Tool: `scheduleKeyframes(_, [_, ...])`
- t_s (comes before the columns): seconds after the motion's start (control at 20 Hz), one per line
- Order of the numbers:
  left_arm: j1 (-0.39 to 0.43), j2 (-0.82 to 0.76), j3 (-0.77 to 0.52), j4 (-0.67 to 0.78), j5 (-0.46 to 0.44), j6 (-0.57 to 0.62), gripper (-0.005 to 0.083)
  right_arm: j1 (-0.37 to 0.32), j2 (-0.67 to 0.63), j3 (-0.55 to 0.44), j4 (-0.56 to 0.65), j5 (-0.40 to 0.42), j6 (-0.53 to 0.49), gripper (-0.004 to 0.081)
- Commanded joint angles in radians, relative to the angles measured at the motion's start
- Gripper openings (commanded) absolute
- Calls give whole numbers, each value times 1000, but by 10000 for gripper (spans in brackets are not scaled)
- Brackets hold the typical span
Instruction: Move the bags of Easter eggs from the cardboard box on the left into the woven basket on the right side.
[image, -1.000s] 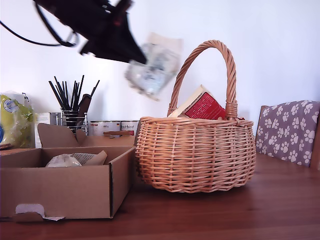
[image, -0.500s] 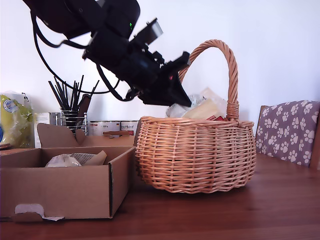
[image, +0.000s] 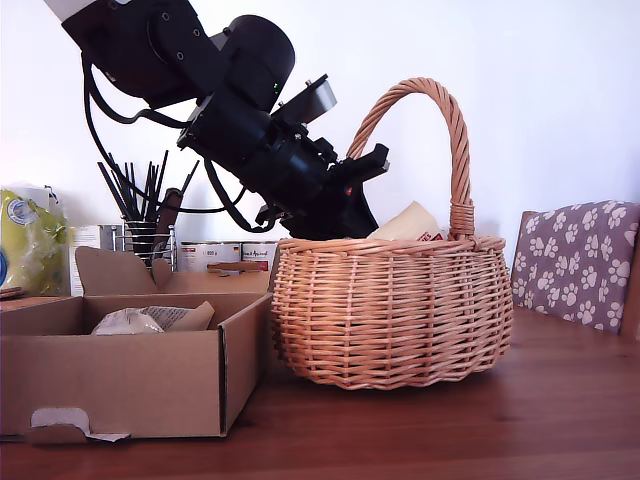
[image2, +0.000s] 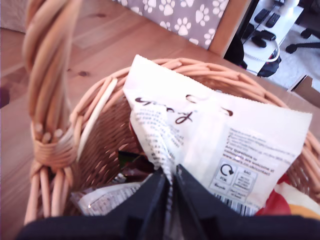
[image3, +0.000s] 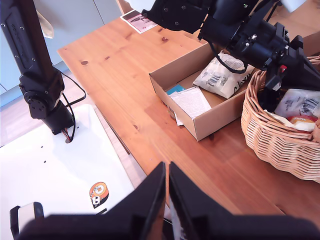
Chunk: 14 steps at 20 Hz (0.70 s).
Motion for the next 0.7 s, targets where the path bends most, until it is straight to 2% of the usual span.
scheduleKeyframes(0.0, [-24, 51, -14, -4, 7, 2, 37, 5, -6, 3, 4, -1, 0, -13])
scheduleKeyframes(0.1, [-24, 50, -4, -13, 8, 1, 56, 5, -6, 3, 2, -1, 0, -13])
scheduleKeyframes(0.15, [-24, 42, 4, -24, 9, 2, 123, 5, -6, 3, 1, -1, 0, -13])
scheduleKeyframes(0.25, [-24, 3, 6, -26, 24, 27, 366, 5, -6, 3, -3, -1, 0, -13])
scheduleKeyframes(0.3, [-24, -26, 6, -33, 35, 27, 430, 5, -6, 3, -6, -1, 0, -13])
scheduleKeyframes(0.45, [-23, -128, 6, -103, 33, 55, 430, 5, -6, 3, -7, -1, 0, -13])
scheduleKeyframes(0.65, [-1, -235, 4, -298, 23, 113, 426, 5, -6, 3, -2, 0, 0, -13])
